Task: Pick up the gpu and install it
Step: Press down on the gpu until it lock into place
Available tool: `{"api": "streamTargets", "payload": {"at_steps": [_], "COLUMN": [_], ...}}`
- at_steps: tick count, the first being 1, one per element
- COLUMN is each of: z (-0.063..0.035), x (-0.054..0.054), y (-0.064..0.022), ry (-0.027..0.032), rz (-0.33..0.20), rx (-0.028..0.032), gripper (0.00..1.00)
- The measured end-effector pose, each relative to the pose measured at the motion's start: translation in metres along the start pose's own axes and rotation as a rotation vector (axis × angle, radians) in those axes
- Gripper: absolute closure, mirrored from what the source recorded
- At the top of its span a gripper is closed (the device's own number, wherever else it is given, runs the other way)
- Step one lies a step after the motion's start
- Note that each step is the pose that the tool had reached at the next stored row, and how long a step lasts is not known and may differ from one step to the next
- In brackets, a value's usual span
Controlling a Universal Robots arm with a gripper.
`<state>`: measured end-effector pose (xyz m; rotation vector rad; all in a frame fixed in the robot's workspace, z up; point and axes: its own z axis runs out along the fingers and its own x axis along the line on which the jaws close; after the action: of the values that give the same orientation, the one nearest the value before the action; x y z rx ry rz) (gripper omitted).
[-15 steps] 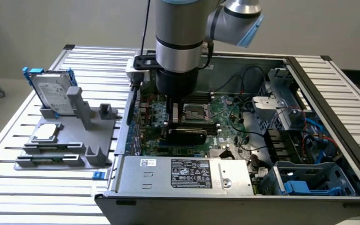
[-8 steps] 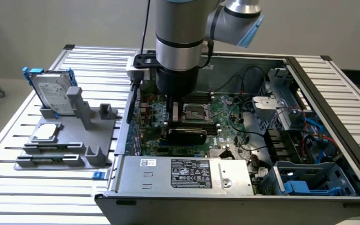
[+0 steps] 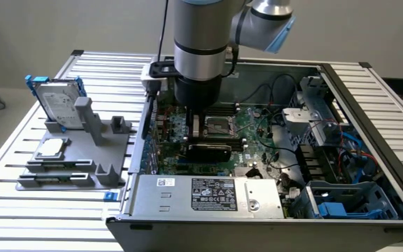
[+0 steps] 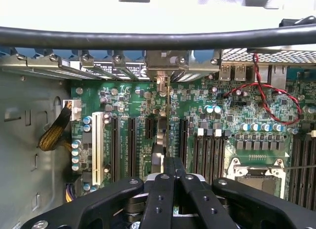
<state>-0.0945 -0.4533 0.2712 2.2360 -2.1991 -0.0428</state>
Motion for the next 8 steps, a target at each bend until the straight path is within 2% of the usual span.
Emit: {"api": "streamTargets", "payload": {"at_steps": [8], "z": [0.0033], "x": [0.0], "y": [0.0003], "ry": [0.0001], "rz": [0.0], "rx": [-0.0001], "gripper": [0.89]}}
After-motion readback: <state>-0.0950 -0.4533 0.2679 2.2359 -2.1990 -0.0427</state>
